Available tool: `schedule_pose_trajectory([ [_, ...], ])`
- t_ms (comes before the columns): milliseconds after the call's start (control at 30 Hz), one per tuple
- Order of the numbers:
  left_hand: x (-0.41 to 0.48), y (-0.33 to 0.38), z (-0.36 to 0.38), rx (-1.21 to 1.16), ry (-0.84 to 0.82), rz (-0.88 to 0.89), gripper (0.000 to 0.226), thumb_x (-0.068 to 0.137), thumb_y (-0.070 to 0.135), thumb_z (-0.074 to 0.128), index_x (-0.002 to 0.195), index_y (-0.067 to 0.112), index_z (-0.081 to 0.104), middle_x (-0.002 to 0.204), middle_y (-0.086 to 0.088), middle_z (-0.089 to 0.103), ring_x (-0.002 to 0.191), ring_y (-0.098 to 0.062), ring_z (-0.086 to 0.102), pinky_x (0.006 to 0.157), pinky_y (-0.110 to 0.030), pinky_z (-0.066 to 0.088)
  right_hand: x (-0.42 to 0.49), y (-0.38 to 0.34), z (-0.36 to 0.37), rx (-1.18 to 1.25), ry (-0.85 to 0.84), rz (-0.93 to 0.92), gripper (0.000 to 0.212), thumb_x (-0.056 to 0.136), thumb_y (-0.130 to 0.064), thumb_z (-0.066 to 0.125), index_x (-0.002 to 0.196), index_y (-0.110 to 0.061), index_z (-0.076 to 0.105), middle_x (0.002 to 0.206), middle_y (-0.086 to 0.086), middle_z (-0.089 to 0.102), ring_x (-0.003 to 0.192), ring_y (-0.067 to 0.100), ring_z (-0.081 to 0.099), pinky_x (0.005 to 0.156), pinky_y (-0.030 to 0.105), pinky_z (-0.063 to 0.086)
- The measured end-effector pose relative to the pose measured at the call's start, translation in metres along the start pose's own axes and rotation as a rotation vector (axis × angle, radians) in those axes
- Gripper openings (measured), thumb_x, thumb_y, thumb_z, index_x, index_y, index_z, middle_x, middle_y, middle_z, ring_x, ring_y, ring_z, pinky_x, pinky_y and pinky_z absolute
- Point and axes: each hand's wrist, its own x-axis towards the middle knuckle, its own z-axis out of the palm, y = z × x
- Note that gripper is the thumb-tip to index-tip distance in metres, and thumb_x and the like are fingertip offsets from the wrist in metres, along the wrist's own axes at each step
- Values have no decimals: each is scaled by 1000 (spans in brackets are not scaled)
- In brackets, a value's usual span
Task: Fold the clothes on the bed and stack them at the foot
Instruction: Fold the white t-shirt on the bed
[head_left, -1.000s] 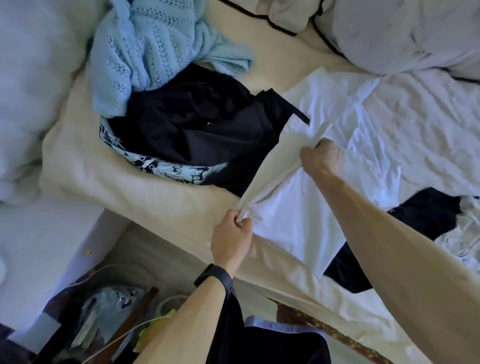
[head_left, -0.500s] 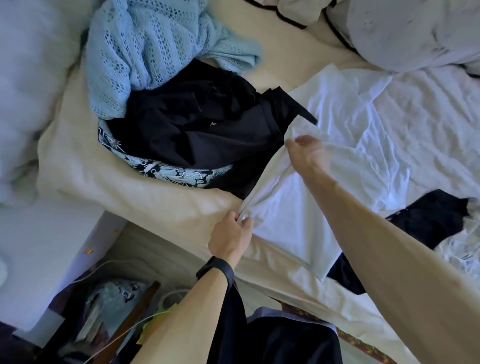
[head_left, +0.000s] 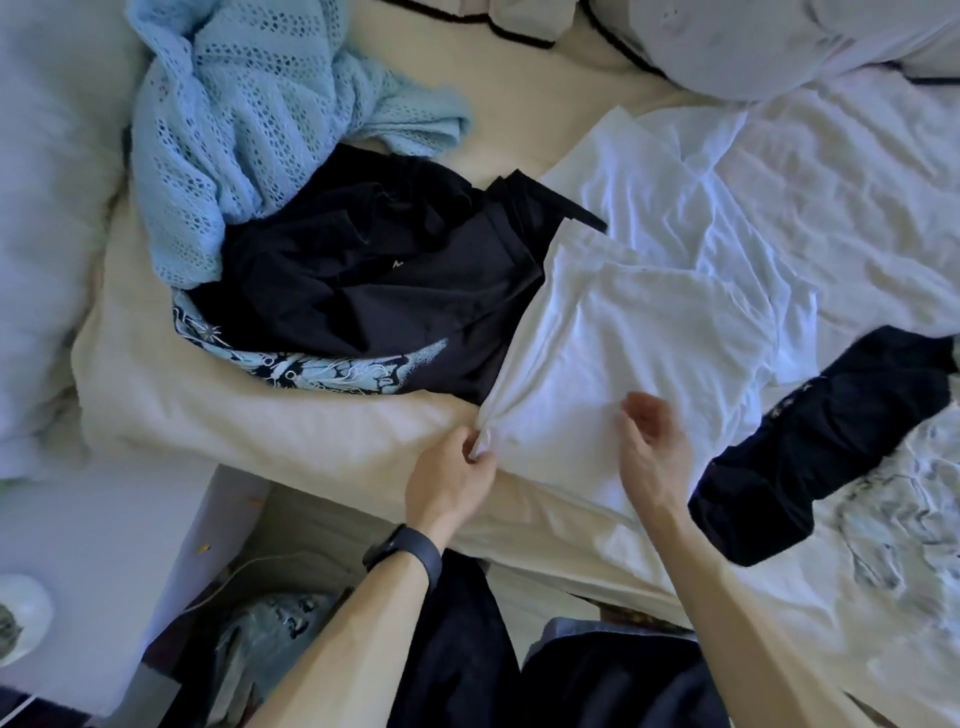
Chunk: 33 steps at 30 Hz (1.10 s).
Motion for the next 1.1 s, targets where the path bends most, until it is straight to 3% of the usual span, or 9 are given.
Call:
schedule_pose_trajectory([
  [100, 10, 35, -9, 173, 128, 157, 15, 86, 43, 59, 88, 28, 55, 87, 9, 60, 83, -18, 58, 75, -36, 49, -15, 23, -13, -95, 78, -27, 24, 96, -24, 63, 120, -25, 63, 114, -10, 64, 99, 6, 62, 91, 32, 51],
  [200, 33, 90, -11, 258, 180, 245, 27, 92, 49, 55, 103, 24, 55, 101, 6, 58, 95, -21, 58, 79, -39, 50, -16, 32, -23, -152, 197, -69, 29, 94, -19, 65, 123, -18, 63, 120, -4, 55, 111, 17, 55, 95, 40, 49],
  [400, 96, 183, 2, 478, 176, 297, 34, 98, 46, 51, 112, 16, 56, 116, -6, 60, 106, -32, 59, 81, -43, 52, 0, 41, -37, -80, 379, 23, 43, 94, -27, 68, 134, -15, 57, 140, 7, 48, 130, 24, 43, 105, 35, 38],
  [500, 119, 191, -5, 412, 207, 261, 24, 100, 40, 50, 97, 17, 55, 99, -5, 63, 91, -32, 61, 70, -37, 48, 13, 47, -42, 69, 303, 127, 56, 96, -37, 65, 145, -18, 46, 141, 0, 46, 128, 16, 47, 106, 35, 42],
  [600, 122, 183, -5, 385, 246, 218, 22, 100, 39, 49, 98, 18, 55, 93, -2, 62, 89, -31, 63, 75, -41, 52, 16, 56, -42, 112, 220, 127, 61, 96, -40, 66, 148, -19, 42, 134, -8, 46, 126, 10, 46, 104, 32, 41],
  [733, 105, 183, 18, 489, 443, 409, 36, 98, 40, 52, 124, 15, 48, 126, -10, 53, 105, -34, 55, 80, -44, 46, 7, 74, -42, 166, 198, 160, 58, 93, -50, 66, 142, -25, 47, 128, -12, 52, 117, 6, 51, 96, 27, 41],
  [867, 103, 196, 40, 659, 416, 617, 38, 93, 55, 57, 107, 21, 62, 140, -4, 42, 119, -30, 45, 90, -43, 40, -10, 95, -47, 249, 62, 253, 36, 92, -50, 66, 122, -37, 52, 109, -18, 64, 98, 3, 63, 80, 26, 49],
  [967, 117, 204, 39, 457, 389, 541, 25, 94, 45, 60, 96, 20, 61, 137, 0, 44, 117, -28, 51, 92, -40, 45, -26, 109, -52, 261, -65, 288, 26, 92, -55, 65, 111, -37, 61, 99, -17, 69, 87, -4, 64, 70, 19, 45],
  [1100, 125, 199, 29, 399, 379, 367, 38, 95, 48, 56, 115, 16, 60, 137, -2, 44, 118, -31, 53, 97, -47, 47, -37, 119, -54, 260, -101, 270, 23, 94, -55, 64, 104, -34, 68, 94, -16, 71, 86, -7, 63, 72, 16, 43],
])
